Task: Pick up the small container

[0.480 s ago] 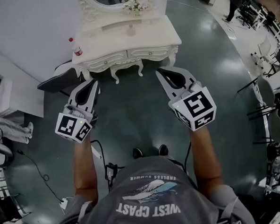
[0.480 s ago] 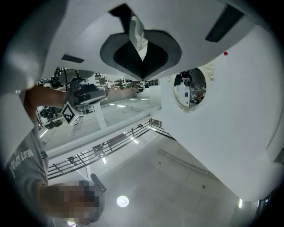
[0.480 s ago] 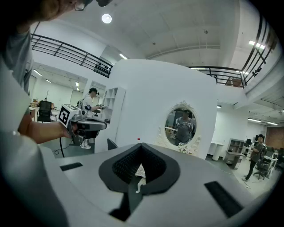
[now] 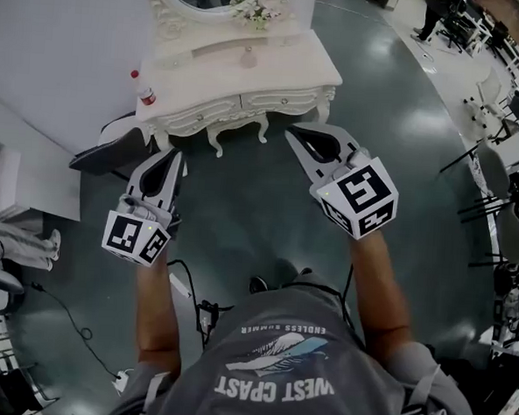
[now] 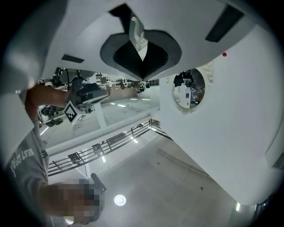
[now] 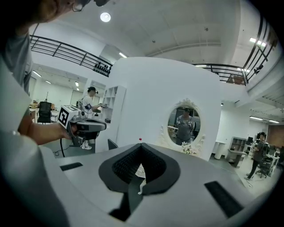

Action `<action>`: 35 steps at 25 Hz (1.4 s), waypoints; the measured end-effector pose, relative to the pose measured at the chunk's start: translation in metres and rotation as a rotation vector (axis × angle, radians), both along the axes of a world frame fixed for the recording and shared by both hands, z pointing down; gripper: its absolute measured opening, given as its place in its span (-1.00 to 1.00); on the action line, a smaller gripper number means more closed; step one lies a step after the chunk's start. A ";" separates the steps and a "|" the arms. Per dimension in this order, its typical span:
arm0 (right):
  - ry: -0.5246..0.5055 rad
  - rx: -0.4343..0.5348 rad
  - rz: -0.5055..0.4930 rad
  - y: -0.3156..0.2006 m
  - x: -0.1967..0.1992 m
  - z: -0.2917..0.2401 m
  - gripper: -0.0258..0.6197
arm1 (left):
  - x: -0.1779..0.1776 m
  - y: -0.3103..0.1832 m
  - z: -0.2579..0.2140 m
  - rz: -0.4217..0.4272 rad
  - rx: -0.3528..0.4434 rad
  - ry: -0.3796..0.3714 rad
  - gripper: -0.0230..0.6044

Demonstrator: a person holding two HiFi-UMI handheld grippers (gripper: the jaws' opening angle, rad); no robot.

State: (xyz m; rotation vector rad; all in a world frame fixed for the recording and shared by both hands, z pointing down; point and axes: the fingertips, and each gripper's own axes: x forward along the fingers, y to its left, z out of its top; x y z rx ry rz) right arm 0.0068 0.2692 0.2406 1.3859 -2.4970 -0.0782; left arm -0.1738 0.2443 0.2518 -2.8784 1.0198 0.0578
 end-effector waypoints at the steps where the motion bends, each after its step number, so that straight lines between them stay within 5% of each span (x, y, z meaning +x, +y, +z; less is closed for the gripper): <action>1: -0.009 -0.003 -0.006 -0.003 -0.002 0.000 -0.84 | -0.001 -0.002 0.000 0.002 0.000 -0.001 -0.87; 14: -0.110 -0.024 -0.124 -0.081 0.010 0.012 -0.84 | 0.005 -0.042 0.012 -0.123 -0.031 -0.044 -0.87; 35: -0.151 -0.047 -0.306 -0.207 0.072 0.023 -0.84 | 0.075 -0.125 0.024 -0.314 -0.051 -0.074 -0.87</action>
